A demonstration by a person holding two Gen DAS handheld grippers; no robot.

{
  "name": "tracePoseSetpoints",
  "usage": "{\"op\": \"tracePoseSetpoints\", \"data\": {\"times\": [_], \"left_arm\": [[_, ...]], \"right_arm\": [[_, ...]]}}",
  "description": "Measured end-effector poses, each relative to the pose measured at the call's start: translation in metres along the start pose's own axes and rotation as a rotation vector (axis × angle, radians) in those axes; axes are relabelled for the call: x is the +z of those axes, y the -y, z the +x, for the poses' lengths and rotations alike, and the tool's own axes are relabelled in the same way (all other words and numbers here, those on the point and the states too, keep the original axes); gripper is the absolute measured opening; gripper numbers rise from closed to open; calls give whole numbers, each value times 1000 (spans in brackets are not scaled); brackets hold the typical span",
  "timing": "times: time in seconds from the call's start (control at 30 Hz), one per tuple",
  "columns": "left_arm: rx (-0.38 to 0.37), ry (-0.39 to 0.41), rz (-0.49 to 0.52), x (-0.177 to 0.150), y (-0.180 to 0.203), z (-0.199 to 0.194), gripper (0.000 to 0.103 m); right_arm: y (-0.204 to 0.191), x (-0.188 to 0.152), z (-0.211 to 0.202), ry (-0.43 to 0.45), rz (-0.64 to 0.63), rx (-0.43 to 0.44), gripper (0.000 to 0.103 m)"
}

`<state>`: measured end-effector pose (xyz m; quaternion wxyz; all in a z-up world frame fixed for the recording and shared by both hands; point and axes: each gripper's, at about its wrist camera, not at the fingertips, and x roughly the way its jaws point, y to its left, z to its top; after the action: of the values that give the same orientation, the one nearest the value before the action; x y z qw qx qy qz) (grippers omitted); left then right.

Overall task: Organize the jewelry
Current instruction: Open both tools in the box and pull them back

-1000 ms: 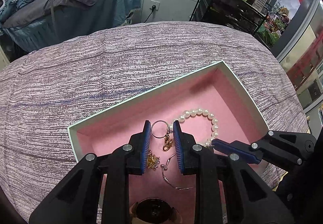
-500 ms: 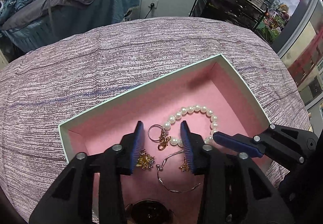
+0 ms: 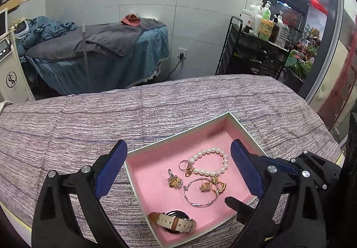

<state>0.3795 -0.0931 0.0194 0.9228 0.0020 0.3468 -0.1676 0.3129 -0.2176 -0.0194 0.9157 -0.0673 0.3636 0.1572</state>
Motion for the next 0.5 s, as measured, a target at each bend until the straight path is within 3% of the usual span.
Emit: {"op": "tracePoseSetpoints", "data": {"times": [0.17, 0.5], "left_arm": [[9, 74, 2, -16, -4, -42, 97], [64, 185, 44, -72, -8, -118, 97]], "right_arm": [[-3, -5, -27, 62, 4, -31, 81], [-19, -28, -73, 150, -14, -100, 93]]}}
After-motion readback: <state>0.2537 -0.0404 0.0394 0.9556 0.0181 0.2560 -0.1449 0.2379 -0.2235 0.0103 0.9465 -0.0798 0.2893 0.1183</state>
